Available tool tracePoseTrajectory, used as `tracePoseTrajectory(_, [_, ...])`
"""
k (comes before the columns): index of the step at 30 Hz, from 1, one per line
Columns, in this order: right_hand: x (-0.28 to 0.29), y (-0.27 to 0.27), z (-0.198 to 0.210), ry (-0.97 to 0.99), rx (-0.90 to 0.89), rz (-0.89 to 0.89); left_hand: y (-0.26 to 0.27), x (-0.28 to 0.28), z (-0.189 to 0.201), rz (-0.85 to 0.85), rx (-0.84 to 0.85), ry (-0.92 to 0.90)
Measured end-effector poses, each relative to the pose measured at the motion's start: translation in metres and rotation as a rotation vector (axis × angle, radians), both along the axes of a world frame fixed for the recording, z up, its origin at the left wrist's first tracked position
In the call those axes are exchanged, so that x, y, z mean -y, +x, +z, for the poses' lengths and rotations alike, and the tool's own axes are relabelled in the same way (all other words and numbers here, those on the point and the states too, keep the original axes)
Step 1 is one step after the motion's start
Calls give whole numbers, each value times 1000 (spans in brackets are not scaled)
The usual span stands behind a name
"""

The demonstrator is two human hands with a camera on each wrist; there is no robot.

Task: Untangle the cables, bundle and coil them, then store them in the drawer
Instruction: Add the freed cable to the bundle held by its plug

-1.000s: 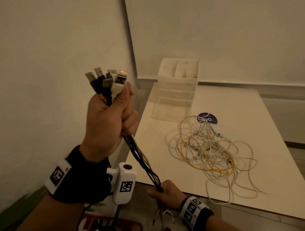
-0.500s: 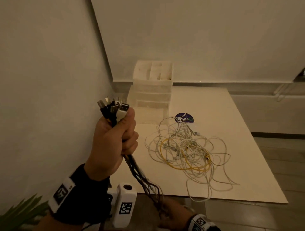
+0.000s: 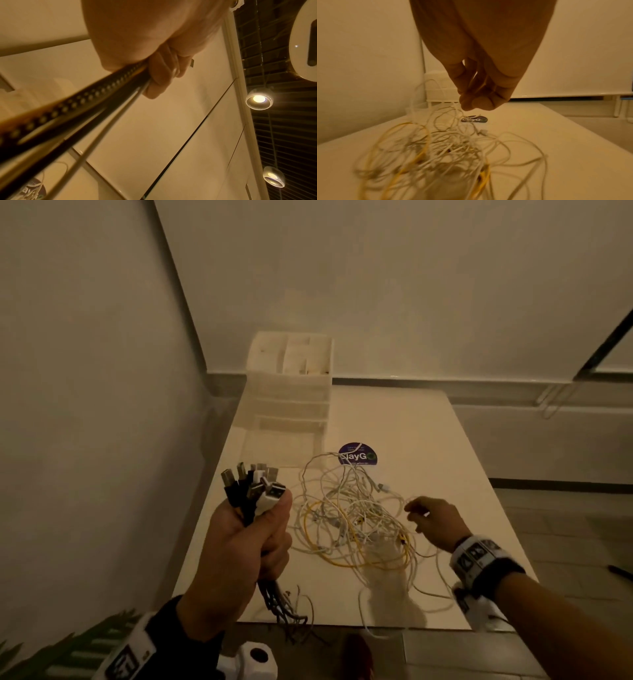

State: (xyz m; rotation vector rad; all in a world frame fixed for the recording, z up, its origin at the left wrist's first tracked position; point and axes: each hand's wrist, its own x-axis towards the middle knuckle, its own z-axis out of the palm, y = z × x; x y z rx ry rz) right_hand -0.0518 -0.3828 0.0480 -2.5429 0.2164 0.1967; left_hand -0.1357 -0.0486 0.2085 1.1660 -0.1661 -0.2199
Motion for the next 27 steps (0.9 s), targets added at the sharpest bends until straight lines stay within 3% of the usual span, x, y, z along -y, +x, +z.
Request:
tracePoseTrajectory(6, [9, 85, -45, -230, -201, -73, 5, 12, -2, 54, -34, 13])
tracePoseTrajectory(9, [1, 117, -72, -271, -219, -64, 18, 15, -4, 154, -62, 33])
tracePoseTrajectory(16, [-3, 131, -98, -343, -223, -13, 44, 15, -5, 303, -154, 56])
tracePoseTrajectory(23, [9, 133, -101, -275, -316, -117, 63, 15, -7, 323, -184, 9])
tracePoseTrajectory(25, [10, 136, -88, -171, -302, -202, 66, 14, -9, 320, -194, -18])
tracePoseTrajectory(27, [12, 137, -66, 73, -240, -322, 67, 11, -9, 310, -202, -24])
